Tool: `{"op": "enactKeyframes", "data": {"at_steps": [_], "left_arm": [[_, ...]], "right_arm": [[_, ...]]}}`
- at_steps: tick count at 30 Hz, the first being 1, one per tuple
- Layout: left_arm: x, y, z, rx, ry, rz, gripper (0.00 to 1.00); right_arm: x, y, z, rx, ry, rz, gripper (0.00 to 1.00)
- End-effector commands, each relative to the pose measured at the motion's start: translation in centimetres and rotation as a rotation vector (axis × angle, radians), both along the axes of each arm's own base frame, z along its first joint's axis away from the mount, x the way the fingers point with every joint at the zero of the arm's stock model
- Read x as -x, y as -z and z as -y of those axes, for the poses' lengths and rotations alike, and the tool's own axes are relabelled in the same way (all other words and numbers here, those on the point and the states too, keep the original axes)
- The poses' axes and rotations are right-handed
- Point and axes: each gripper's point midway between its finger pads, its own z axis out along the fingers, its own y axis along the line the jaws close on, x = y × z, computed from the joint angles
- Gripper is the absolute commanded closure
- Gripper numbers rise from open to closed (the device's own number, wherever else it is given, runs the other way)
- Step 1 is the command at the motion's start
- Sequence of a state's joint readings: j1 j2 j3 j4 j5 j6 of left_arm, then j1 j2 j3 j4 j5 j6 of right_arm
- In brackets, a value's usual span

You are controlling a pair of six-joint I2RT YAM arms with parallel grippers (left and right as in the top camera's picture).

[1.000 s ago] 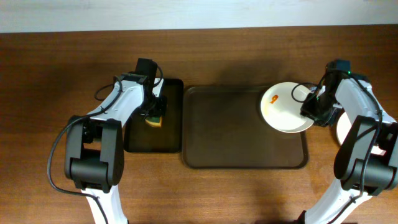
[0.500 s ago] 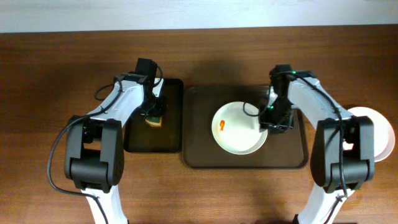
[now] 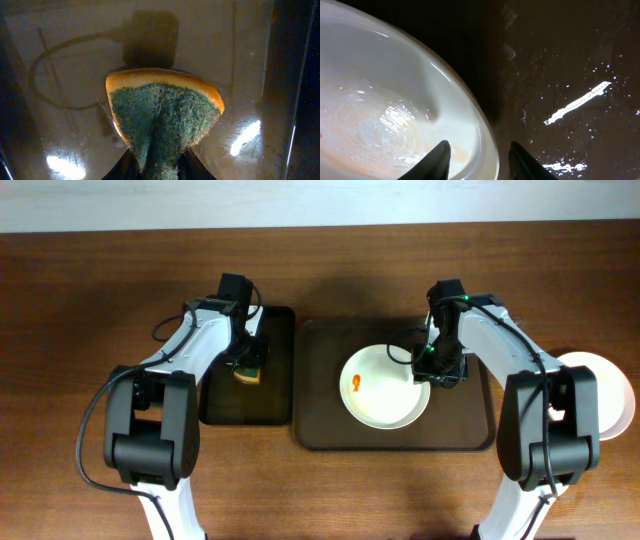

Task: Clean dirty plates on tray and stack at the side
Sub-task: 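Reach the right gripper to the last white plate and grip its rim, then scrub the held plate with the sponge in the left gripper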

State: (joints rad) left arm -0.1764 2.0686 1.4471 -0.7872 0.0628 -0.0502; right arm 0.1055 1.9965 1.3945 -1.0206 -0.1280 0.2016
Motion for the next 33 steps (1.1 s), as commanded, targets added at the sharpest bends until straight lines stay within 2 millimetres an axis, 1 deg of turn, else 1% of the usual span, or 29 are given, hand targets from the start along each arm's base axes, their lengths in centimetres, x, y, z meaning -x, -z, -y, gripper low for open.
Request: {"op": "enactKeyframes", "data": {"at_steps": [1, 2, 3, 4, 5, 6, 7, 11, 12, 13, 14, 15, 17, 19, 20, 21, 25, 28, 29, 30, 33], "left_arm": [[0.1, 0.5, 0.1, 0.000, -0.004, -0.008, 0.83], [0.1, 0.5, 0.1, 0.000, -0.004, -0.007, 0.82], [0.1, 0.5, 0.1, 0.000, -0.004, -0.007, 0.82], [0.1, 0.5, 0.1, 0.000, -0.004, -0.007, 0.82], [0.1, 0.5, 0.1, 0.000, -0.004, -0.008, 0.82], [0.1, 0.5, 0.1, 0.000, -0.004, -0.008, 0.82], [0.1, 0.5, 0.1, 0.000, -0.004, -0.008, 0.80], [0.2, 0.5, 0.0, -0.001, -0.004, -0.011, 0.80], [0.2, 0.5, 0.0, -0.001, -0.004, -0.011, 0.80], [0.2, 0.5, 0.0, -0.001, -0.004, -0.011, 0.80], [0.2, 0.5, 0.0, -0.001, -0.004, -0.011, 0.79], [0.2, 0.5, 0.0, -0.001, -0.004, -0.012, 0.78], [0.2, 0.5, 0.0, -0.001, -0.004, -0.011, 0.78], [0.2, 0.5, 0.0, -0.001, -0.004, -0.011, 0.78], [0.2, 0.5, 0.0, -0.001, -0.004, -0.011, 0.78], [0.2, 0.5, 0.0, -0.001, -0.004, -0.012, 0.78], [0.3, 0.5, 0.0, -0.002, -0.004, -0.014, 0.78], [0.3, 0.5, 0.0, -0.001, -0.004, -0.014, 0.78], [0.3, 0.5, 0.0, -0.001, -0.004, -0.013, 0.78], [0.3, 0.5, 0.0, -0.001, -0.004, -0.013, 0.79], [-0.1, 0.5, 0.1, 0.001, -0.004, 0.002, 0.84]], "right_arm": [[0.3, 0.4, 0.2, 0.010, -0.003, -0.010, 0.67], [0.0, 0.5, 0.2, 0.009, -0.003, 0.001, 0.75], [-0.4, 0.5, 0.2, 0.007, -0.002, 0.016, 0.79], [-0.9, 0.5, 0.1, 0.005, -0.002, 0.039, 0.79], [-1.3, 0.5, 0.1, 0.003, -0.002, 0.053, 0.75], [-1.6, 0.5, 0.0, 0.002, -0.002, 0.067, 0.64], [-1.9, 0.5, 0.0, 0.001, -0.002, 0.079, 0.62], [-2.1, 0.5, 0.0, 0.000, -0.003, 0.087, 0.61], [-2.0, 0.5, 0.0, 0.000, -0.003, 0.083, 0.54], [-1.9, 0.5, 0.0, 0.001, -0.003, 0.079, 0.50], [-1.9, 0.5, 0.0, 0.001, -0.003, 0.079, 0.49], [-1.9, 0.5, 0.0, 0.001, -0.003, 0.079, 0.45], [-1.9, 0.5, 0.0, 0.001, -0.003, 0.079, 0.44], [-2.1, 0.5, 0.0, 0.001, -0.009, 0.087, 0.67], [-2.1, 0.5, 0.0, 0.001, -0.009, 0.087, 0.82], [-2.1, 0.5, 0.0, 0.001, -0.009, 0.087, 0.87], [-1.4, 1.0, 0.1, 0.003, -0.009, 0.066, 0.92], [-0.4, 1.7, 0.2, 0.005, -0.001, 0.040, 0.93], [-0.5, 1.7, 0.2, 0.005, -0.001, 0.043, 0.96], [-0.7, 1.7, 0.2, 0.004, -0.001, 0.049, 0.96], [-1.4, 1.7, 0.1, 0.001, -0.002, 0.080, 0.96]]}}
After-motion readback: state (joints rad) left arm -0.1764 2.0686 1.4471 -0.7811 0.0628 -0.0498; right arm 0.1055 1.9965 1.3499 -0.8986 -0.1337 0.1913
